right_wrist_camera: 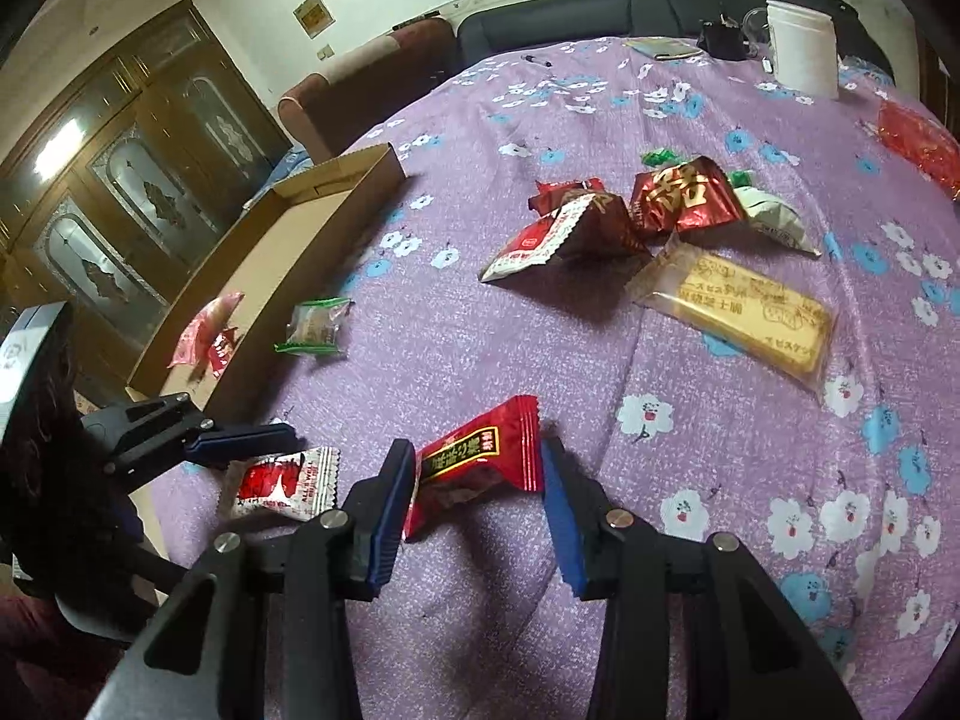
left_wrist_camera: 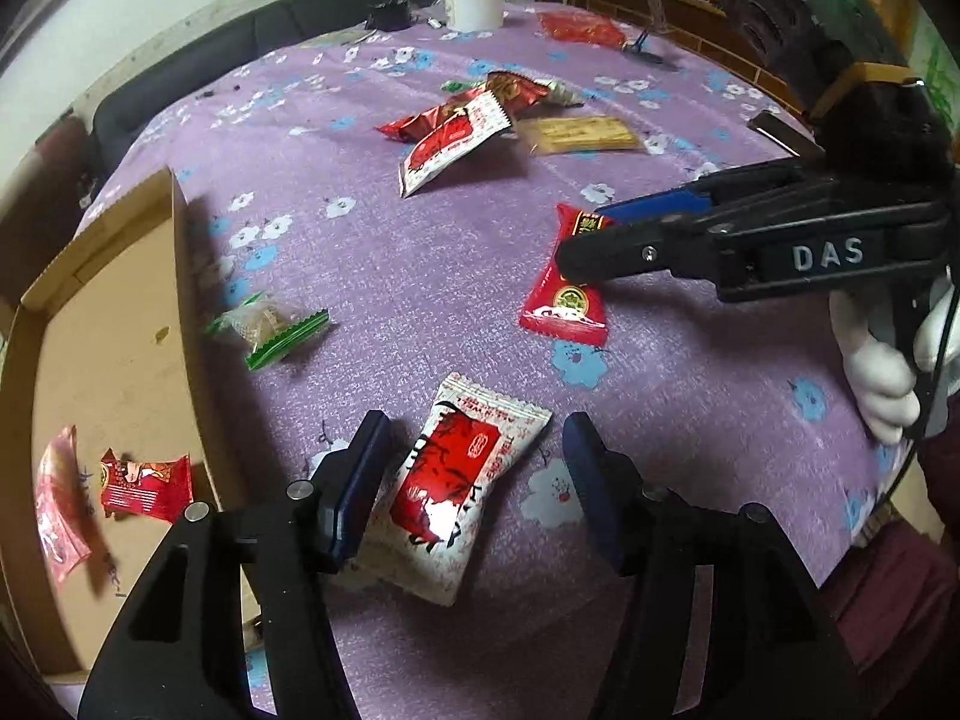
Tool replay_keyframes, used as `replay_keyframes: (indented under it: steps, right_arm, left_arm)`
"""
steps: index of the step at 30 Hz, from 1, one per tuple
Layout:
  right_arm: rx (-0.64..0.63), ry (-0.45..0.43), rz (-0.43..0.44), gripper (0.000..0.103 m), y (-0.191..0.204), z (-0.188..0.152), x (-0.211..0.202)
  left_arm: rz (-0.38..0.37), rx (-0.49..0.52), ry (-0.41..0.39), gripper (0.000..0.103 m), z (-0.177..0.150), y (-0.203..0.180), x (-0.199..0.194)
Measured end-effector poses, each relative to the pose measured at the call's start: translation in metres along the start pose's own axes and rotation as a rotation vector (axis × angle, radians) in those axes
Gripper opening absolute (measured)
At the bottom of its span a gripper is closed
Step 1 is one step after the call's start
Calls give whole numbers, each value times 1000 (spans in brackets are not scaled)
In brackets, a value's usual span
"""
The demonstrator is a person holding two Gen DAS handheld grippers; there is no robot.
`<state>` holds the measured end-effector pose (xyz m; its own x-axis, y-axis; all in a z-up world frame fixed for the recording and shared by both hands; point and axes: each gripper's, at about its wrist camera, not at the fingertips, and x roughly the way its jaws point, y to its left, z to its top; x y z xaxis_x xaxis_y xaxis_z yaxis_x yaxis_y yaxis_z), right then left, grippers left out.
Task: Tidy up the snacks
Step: 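Grasp the red gold-lettered bar with the right tool while the left grasps the white-red packet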
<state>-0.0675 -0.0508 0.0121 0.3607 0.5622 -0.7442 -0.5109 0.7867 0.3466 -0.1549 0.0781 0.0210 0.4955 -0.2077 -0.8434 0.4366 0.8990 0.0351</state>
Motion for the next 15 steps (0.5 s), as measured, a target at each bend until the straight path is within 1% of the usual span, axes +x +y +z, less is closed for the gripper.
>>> replay_keyframes:
  steps: [1,2,3,4,6,8,12,15]
  right_arm:
    - [1,-8,-38,53,1,-1,-3]
    - [1,-26,-86,54,2,-3,-8]
    - [-3,-46,-112,55,3,-5,-14]
    - [-4,-55,-117,55,4,-8,-19]
    - [1,-53,-118,57,7,-15,-28]
    - [-7,-33,-140,60,13,-20,-30]
    - [-5,25,-156,60,23,-19,-15]
    - [55,33,-174,60,24,-6,-1]
  left_arm:
    - [6,2,-9,43,-2,1,-2]
    - [-4,1,-14,28,-3,2,-2]
    - [-28,-8,-17,28,-4,4,-2]
    - [-29,-15,-26,28,-5,5,-3]
    - [-39,-34,-45,28,-6,8,-2]
    - [-63,-62,-68,28,-6,11,-3]
    - [-101,-104,-100,28,-6,13,-5]
    - [-124,-133,-119,28,-9,17,-10]
